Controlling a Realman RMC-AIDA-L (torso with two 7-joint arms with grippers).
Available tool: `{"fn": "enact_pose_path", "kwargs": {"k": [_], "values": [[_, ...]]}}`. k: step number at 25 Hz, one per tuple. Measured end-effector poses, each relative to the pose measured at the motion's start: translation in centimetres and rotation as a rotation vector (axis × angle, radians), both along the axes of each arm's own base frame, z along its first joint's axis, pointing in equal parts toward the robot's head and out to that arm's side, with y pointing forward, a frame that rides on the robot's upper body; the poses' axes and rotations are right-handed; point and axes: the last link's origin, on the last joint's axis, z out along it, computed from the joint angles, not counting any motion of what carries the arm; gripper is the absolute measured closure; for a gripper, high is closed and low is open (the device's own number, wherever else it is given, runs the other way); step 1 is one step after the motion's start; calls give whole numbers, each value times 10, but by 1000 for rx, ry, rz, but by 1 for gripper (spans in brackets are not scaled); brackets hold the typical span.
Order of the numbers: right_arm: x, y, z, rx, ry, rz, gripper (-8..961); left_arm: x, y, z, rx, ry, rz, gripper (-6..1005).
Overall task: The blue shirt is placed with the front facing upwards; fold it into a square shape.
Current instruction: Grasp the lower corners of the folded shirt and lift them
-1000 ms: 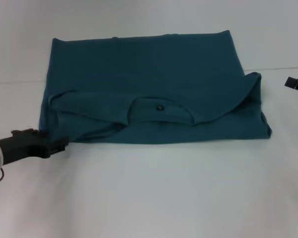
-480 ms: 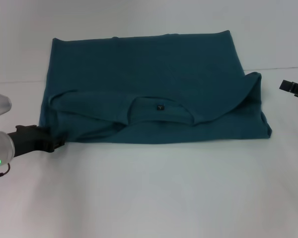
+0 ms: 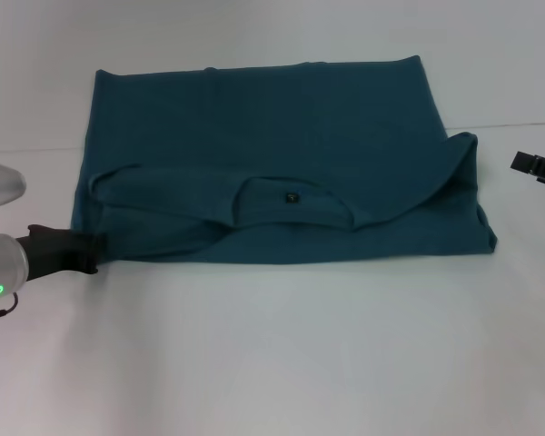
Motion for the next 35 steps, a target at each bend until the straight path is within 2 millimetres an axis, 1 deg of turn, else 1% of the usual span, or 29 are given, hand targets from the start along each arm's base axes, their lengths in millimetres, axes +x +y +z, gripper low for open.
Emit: {"fn": "enact_pose_path", "kwargs": {"k": [2, 5, 10, 12, 14, 16, 19, 23, 26, 29, 35], "values": [[-1, -3, 3, -16, 3, 15, 158, -2, 0, 3, 7, -6, 11, 697], [-3, -8, 13, -90, -38, 46, 157, -3, 0, 7, 13, -17, 22, 923], [-10, -11, 34, -212, -180, 65, 154, 0, 1, 10, 2, -26, 9, 968], [-15, -10, 44, -258, -238, 51, 153, 1, 1, 11, 0, -27, 6, 968], [-22, -7, 53, -293, -280, 28, 153, 5, 3, 13, -9, -30, -8, 968], [-34, -1, 57, -326, -309, 13, 152, 7, 4, 13, -10, -31, -13, 968], [-49, 11, 51, -385, -361, -16, 150, 9, 6, 14, -11, -38, -13, 968], [-59, 26, 38, -422, -463, -25, 148, 12, 7, 15, -17, -54, -6, 968], [-62, 34, 24, -449, -555, -32, 150, 13, 7, 15, -24, -61, -6, 967], [-60, 38, 11, -452, -602, -38, 152, 13, 7, 15, -26, -63, -8, 967], [-55, 45, -14, -448, -612, -37, 155, 13, 6, 14, -30, -65, -5, 967]]}}
